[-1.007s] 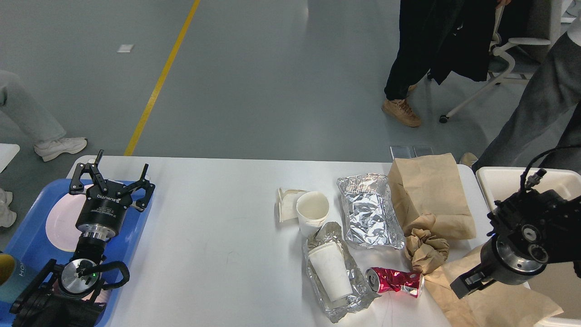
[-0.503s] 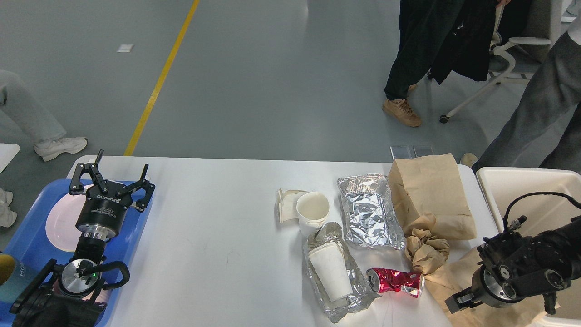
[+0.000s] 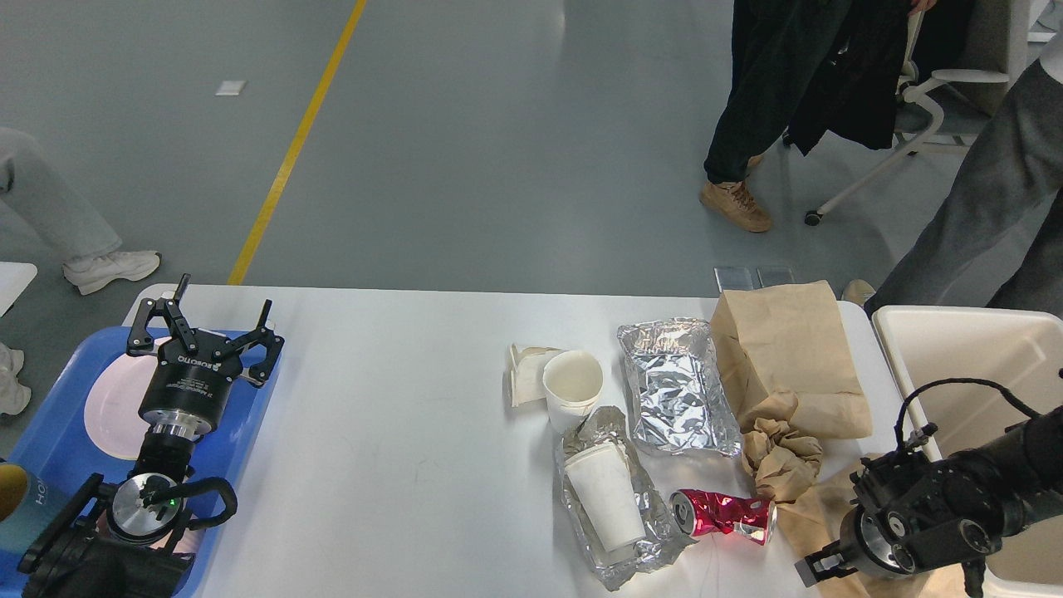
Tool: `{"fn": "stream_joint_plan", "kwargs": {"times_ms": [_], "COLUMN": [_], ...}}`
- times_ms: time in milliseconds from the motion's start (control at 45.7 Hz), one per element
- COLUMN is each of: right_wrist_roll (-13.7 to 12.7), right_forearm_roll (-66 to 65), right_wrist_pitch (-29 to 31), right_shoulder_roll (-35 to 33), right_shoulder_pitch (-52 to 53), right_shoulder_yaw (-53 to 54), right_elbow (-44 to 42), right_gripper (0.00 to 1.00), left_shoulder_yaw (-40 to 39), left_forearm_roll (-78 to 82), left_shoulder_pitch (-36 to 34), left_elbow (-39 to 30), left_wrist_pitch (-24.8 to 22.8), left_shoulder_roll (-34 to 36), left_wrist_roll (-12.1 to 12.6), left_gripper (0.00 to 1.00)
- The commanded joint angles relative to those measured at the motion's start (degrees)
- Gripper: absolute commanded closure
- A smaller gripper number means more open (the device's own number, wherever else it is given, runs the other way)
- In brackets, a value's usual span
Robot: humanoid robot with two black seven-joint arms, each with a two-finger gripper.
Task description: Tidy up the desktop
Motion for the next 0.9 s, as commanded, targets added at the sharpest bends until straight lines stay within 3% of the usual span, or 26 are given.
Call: {"fn": "stream_joint_plan", "kwargs": {"times_ms": [0, 44, 131, 153, 875], "right_wrist_roll": [0.00, 0.00, 0.00, 0.00, 0.44], "right_forearm_roll": [1.97, 1.97, 2.23, 2.24, 6.45], "right_wrist_pitch": [-0.46, -0.37, 0.24, 0.33, 2.00], "right_shoulder_roll": [0.19, 0.10, 0.01, -0.08, -1.04], "right_shoulder_pitch": [-0.82, -1.17, -1.26, -1.35, -0.29], "right_shoulder_yaw": [-0.45, -0.54, -0.62, -0.62, -0.10], "right_elbow": [-1.04, -1.04, -0.78, -0.69, 1.15], "right_gripper": [0.46, 0.60, 0.96, 1.00, 1.00], "left_shoulder_yaw": [0.00, 0.00, 0.00, 0.00, 0.00], "left_forearm_roll": [0.00, 0.00, 0.00, 0.00, 0.00], "left_shoulder_pitch": [0.00, 0.00, 0.00, 0.00, 0.00], "left_elbow": [0.00, 0.00, 0.00, 0.00, 0.00], "left_wrist_pitch": [0.00, 0.00, 0.00, 0.00, 0.00], "left_shoulder_roll": [0.00, 0.00, 0.00, 0.00, 0.00], "left_wrist_roll": [-0.01, -0.01, -0.01, -0.01, -0.01], "left_gripper": [0.04, 0.04, 0.04, 0.04, 0.04]}}
